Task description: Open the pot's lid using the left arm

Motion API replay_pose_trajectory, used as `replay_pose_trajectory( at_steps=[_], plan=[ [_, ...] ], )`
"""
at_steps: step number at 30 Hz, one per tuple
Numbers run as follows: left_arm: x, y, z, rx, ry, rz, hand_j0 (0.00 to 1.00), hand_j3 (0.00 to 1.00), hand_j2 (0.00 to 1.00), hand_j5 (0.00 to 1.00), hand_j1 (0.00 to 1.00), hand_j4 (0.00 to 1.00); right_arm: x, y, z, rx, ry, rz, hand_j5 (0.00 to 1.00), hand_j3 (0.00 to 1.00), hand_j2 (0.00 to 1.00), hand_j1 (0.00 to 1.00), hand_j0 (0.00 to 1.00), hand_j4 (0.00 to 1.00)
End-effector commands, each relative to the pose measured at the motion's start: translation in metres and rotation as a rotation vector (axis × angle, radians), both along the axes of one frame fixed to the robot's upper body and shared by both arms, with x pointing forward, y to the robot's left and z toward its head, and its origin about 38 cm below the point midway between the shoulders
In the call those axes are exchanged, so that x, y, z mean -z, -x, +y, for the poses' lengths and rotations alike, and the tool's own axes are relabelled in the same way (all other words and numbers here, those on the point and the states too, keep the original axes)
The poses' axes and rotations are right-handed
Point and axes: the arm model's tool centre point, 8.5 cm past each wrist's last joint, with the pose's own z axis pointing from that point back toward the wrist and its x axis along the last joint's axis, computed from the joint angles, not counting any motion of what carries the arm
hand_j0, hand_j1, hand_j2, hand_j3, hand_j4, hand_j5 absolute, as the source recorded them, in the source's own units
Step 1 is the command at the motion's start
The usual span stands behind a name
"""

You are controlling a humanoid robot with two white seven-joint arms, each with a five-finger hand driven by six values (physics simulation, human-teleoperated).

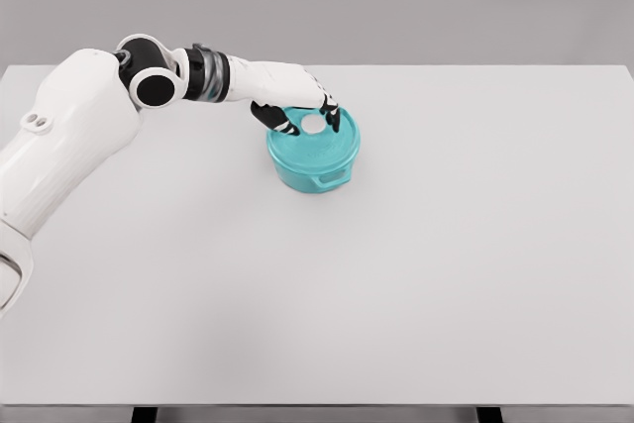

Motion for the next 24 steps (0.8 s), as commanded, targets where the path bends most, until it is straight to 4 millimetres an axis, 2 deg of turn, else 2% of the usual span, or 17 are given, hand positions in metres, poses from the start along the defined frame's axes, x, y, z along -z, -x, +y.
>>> replay_pose_trajectory(
  at_steps=[1, 7, 15, 20, 24],
  plan=[
    [-0.001, 0.000, 0.000, -0.003, 0.006, 0.002, 0.63, 0.63, 0.63, 0.63, 0.63, 0.63, 0.000, 0.000, 0.000, 0.000, 0.000, 0.001, 1.00, 1.00, 1.00, 1.00, 1.00, 1.00],
    [0.005, 0.003, -0.007, 0.014, -0.007, 0.011, 0.63, 0.63, 0.63, 0.63, 0.63, 0.63, 0.000, 0.000, 0.000, 0.000, -0.001, -0.001, 1.00, 1.00, 1.00, 1.00, 1.00, 1.00],
    [0.004, 0.003, -0.006, 0.014, -0.006, 0.010, 0.53, 0.53, 0.53, 0.53, 0.53, 0.53, 0.000, 0.000, 0.000, 0.000, -0.001, -0.001, 1.00, 1.00, 1.00, 1.00, 1.00, 1.00],
    [0.003, 0.002, -0.002, 0.008, -0.009, 0.006, 0.45, 0.45, 0.45, 0.45, 0.45, 0.45, 0.000, 0.000, 0.000, 0.000, 0.001, 0.000, 1.00, 1.00, 1.00, 1.00, 1.00, 1.00],
    [-0.002, 0.000, 0.009, -0.006, -0.013, -0.004, 0.44, 0.44, 0.44, 0.44, 0.44, 0.44, 0.000, 0.000, 0.000, 0.000, 0.000, 0.001, 1.00, 1.00, 1.00, 1.00, 1.00, 1.00]
  ],
)
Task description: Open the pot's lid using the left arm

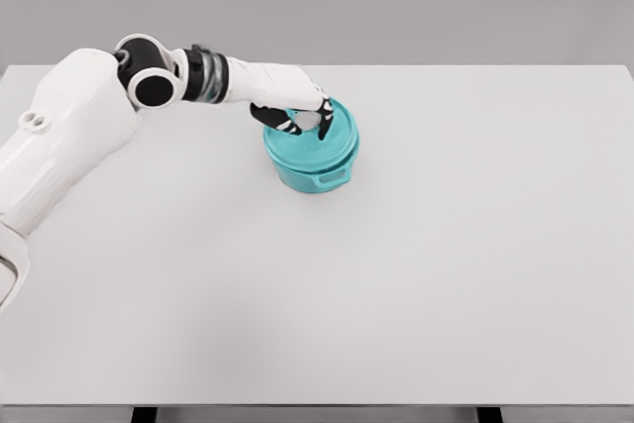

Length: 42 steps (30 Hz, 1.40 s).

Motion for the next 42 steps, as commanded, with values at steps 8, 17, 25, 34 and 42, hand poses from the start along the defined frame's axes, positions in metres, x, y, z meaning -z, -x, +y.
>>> replay_pose_trajectory(
  at_steps=[8, 17, 25, 34, 42],
  plan=[
    [-0.025, -0.001, 0.080, -0.094, -0.055, -0.067, 0.42, 0.42, 0.42, 0.42, 0.42, 0.42, 0.000, 0.000, 0.000, 0.000, 0.001, 0.000, 1.00, 1.00, 1.00, 1.00, 1.00, 1.00],
    [-0.004, 0.009, 0.144, -0.191, -0.130, -0.029, 0.42, 0.42, 0.42, 0.42, 0.42, 0.42, 0.000, 0.000, 0.000, 0.000, -0.001, 0.000, 1.00, 1.00, 1.00, 1.00, 1.00, 1.00],
    [0.000, 0.011, 0.155, -0.210, -0.138, -0.018, 0.80, 0.80, 0.80, 0.80, 0.80, 0.80, 0.000, 0.000, 0.000, 0.000, 0.000, 0.001, 1.00, 1.00, 1.00, 1.00, 1.00, 1.00],
    [-0.001, 0.011, 0.157, -0.216, -0.128, -0.013, 1.00, 1.00, 1.00, 1.00, 1.00, 1.00, 0.000, 0.000, 0.000, 0.000, 0.000, 0.001, 1.00, 1.00, 1.00, 1.00, 1.00, 1.00],
    [-0.006, 0.014, 0.265, -0.502, 0.036, 0.084, 1.00, 1.00, 1.00, 1.00, 1.00, 1.00, 0.000, 0.000, 0.000, 0.000, 0.001, 0.000, 1.00, 1.00, 1.00, 1.00, 1.00, 1.00]
  ],
)
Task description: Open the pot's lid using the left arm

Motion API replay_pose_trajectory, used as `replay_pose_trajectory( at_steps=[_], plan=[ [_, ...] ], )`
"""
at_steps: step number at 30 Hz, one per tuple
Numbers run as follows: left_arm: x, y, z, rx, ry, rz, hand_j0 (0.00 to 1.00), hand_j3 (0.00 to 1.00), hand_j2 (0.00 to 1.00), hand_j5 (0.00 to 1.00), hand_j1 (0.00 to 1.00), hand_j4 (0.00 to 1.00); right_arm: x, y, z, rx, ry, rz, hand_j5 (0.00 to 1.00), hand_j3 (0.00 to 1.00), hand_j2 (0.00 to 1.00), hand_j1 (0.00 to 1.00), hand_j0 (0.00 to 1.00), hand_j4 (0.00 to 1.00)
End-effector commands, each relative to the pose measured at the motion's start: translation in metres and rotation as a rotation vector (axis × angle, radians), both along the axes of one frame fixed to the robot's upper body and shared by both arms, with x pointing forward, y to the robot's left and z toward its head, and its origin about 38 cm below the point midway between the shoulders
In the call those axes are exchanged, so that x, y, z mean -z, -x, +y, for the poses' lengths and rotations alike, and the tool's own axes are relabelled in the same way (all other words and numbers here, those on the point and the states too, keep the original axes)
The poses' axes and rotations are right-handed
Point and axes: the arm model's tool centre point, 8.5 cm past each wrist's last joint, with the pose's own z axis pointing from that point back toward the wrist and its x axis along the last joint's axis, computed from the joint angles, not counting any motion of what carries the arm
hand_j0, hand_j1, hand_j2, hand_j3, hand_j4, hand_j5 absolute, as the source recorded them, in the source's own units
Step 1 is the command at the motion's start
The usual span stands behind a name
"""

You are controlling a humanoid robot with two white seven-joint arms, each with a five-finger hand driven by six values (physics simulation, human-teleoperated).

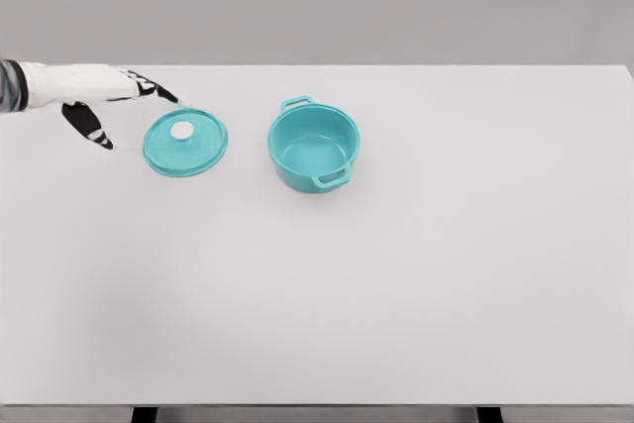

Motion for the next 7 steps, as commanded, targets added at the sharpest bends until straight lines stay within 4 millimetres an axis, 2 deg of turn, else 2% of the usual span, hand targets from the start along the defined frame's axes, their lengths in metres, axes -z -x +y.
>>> replay_pose_trajectory(
  at_steps=[1, 7],
  plan=[
    [-0.0081, -0.0015, 0.0369, -0.113, 0.053, -0.006, 1.00, 1.00, 1.00, 1.00, 1.00, 1.00, 0.0000, -0.0001, 0.0001, 0.000, -0.001, 0.000, 1.00, 1.00, 1.00, 1.00, 1.00, 1.00],
    [-0.0037, 0.0001, 0.0404, -0.123, 0.055, 0.003, 1.00, 1.00, 1.00, 1.00, 1.00, 1.00, 0.0000, 0.0003, -0.0003, 0.000, 0.000, 0.002, 1.00, 1.00, 1.00, 1.00, 1.00, 1.00]
  ],
)
